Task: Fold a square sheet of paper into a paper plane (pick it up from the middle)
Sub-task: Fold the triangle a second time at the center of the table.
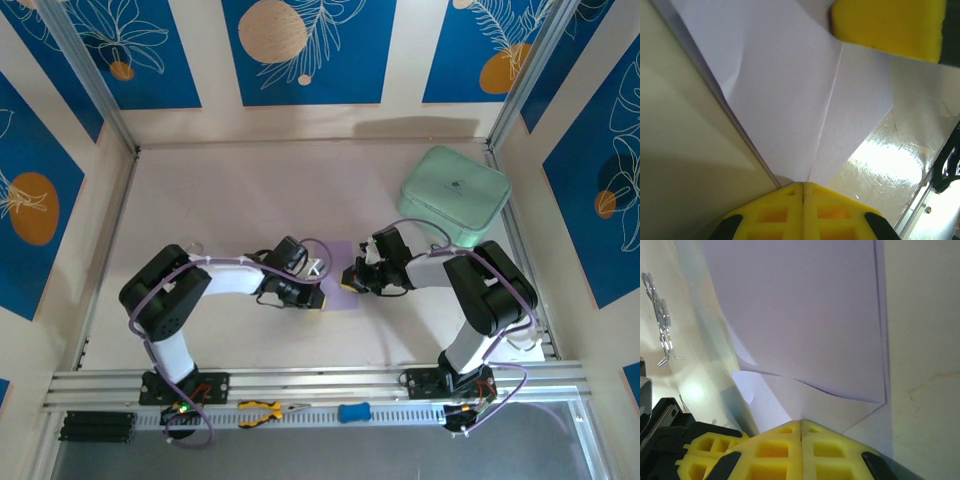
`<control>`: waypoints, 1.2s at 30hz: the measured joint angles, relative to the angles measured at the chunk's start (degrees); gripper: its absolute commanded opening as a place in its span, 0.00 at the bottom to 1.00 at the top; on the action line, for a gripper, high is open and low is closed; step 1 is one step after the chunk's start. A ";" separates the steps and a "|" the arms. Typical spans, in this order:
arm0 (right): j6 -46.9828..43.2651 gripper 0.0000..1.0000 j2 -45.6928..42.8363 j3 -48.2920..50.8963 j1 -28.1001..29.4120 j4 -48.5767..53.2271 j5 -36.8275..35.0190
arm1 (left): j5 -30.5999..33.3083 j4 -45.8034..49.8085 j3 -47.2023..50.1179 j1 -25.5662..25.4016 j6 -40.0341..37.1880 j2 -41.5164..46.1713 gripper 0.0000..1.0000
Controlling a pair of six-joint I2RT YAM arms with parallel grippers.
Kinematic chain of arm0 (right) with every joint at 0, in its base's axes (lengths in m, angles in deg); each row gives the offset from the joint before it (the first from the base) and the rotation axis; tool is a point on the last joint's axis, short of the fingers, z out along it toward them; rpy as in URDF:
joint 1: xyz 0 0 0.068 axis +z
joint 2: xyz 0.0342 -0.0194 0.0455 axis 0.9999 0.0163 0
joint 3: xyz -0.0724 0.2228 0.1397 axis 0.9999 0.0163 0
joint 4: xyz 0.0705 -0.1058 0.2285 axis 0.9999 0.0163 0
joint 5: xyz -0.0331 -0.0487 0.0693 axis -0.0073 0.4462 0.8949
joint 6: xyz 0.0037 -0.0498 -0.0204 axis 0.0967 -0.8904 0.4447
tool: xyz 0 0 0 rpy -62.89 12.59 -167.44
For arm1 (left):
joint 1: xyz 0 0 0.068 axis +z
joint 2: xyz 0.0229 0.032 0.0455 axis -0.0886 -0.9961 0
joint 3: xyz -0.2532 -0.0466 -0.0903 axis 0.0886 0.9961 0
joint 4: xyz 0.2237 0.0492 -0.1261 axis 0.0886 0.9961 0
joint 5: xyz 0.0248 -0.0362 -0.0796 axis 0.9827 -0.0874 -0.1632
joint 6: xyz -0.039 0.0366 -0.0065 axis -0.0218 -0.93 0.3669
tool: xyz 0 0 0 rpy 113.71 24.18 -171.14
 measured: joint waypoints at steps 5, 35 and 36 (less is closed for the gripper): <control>0.00 0.00 0.00 0.00 -0.07 0.00 -0.04 | 1.18 2.08 0.24 0.00 -0.44 1.09 0.00; -0.02 0.00 0.00 0.00 -0.68 0.00 -0.07 | -3.34 0.74 -3.67 0.00 1.88 -3.10 0.00; -0.02 0.00 0.00 0.00 -0.70 0.00 -0.04 | -3.34 1.38 -3.32 0.00 1.53 -3.10 0.00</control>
